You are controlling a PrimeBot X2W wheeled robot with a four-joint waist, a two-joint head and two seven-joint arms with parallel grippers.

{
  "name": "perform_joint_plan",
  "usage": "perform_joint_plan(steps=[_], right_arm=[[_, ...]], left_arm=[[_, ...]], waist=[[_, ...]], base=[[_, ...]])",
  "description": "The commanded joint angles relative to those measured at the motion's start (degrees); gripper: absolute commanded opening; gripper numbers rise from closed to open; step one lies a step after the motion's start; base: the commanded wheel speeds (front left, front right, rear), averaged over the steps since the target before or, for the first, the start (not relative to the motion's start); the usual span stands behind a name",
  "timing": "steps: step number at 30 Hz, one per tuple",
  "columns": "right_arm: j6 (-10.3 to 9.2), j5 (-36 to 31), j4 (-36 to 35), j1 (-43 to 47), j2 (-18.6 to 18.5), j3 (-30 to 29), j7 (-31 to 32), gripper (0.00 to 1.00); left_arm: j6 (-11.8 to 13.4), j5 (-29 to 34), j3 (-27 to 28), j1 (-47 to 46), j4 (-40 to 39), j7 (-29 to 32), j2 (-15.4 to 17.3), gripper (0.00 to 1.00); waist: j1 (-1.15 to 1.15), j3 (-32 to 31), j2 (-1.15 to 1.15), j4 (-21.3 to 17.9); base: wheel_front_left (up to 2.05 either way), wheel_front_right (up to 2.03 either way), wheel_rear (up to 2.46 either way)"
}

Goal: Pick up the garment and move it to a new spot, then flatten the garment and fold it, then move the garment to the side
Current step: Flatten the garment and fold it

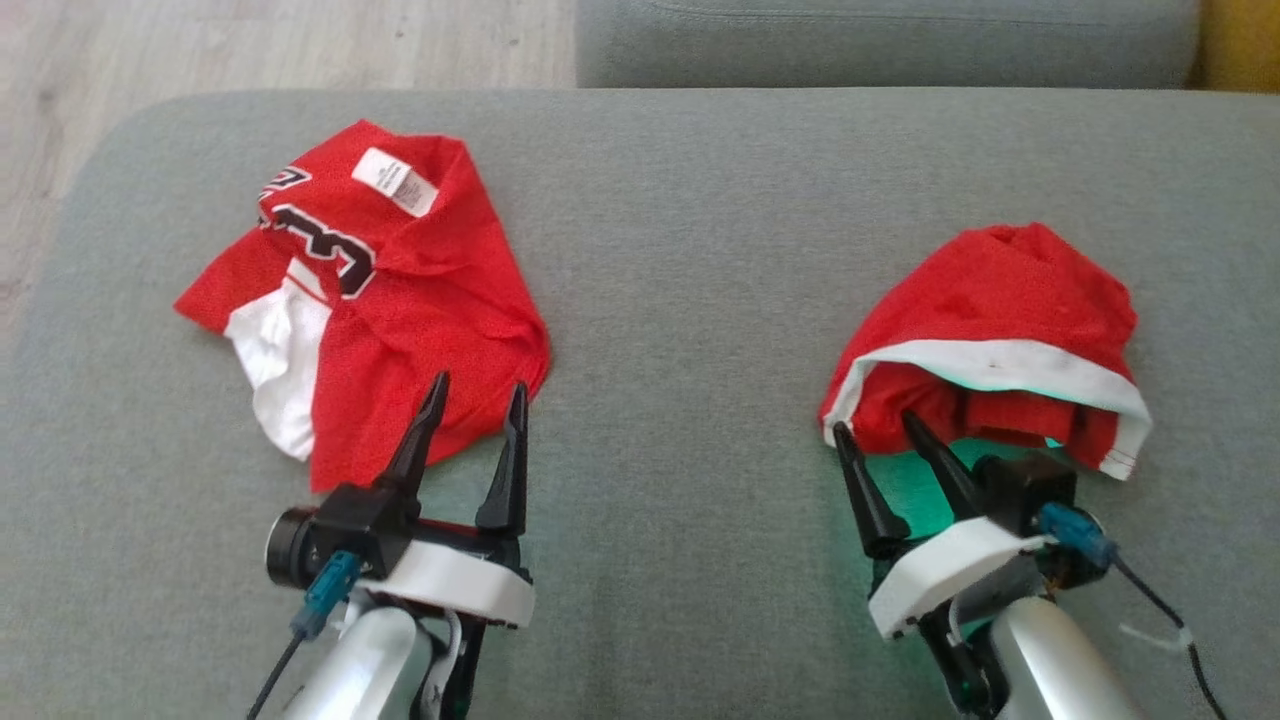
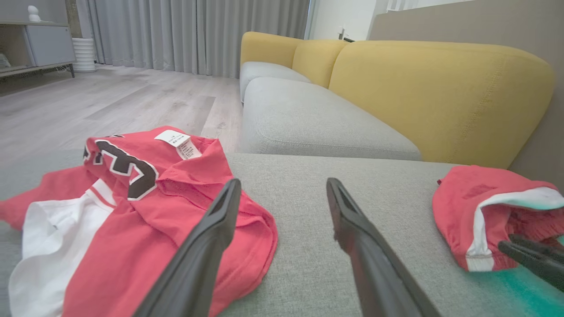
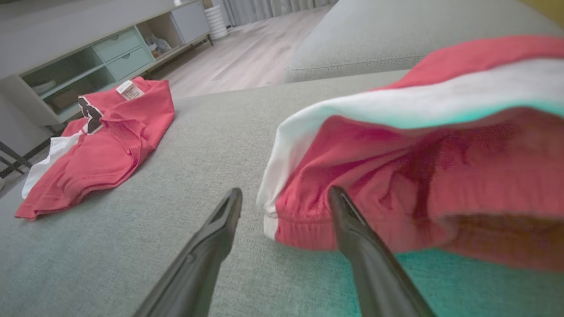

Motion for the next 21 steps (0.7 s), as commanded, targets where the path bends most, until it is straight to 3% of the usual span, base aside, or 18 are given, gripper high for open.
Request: perform_joint_plan(steps=[1,17,18,19,20,21], right_arm=[[-0.04,-0.5,-0.4,-2.1,-0.2,0.7,0.3,1.00],[-0.04,4.5,12.8,-8.8,-0.2,0.4,3.1,1.00],[-0.04,5.1,13.9,-9.2,-0.2,0.7,3.3,0.67],[-0.04,5.3,14.9,-9.6,-0.2,1.0,3.4,0.13],[-0.04,5.4,15.7,-10.0,-0.2,1.3,3.2,0.00],[-0.04,5.4,16.4,-10.4,-0.2,1.6,2.8,0.00]], left_arm=[[-0.1,0.7,2.0,-2.9,-1.4,-0.5,0.3,1.00],[-2.0,2.4,2.6,-3.0,-0.2,-0.5,-2.1,1.00],[-2.2,2.6,2.5,-3.0,-0.1,-0.5,-2.1,1.00],[-2.3,2.7,2.6,-3.1,0.0,-0.5,-2.2,1.00],[-2.4,2.8,2.6,-3.1,0.1,-0.5,-2.2,1.00],[-2.5,2.8,2.7,-3.1,0.2,-0.5,-2.2,1.00]], waist=[[0.00,0.4,0.00,0.8],[0.00,1.5,0.00,4.9],[0.00,1.4,0.00,5.0],[0.00,1.3,0.00,5.1],[0.00,1.2,0.00,5.2],[0.00,1.2,0.00,5.3]], base=[[0.00,0.00,0.00],[0.00,0.00,0.00],[0.00,0.00,0.00],[0.00,0.00,0.00],[0.00,0.00,0.00],[0.00,0.00,0.00]])
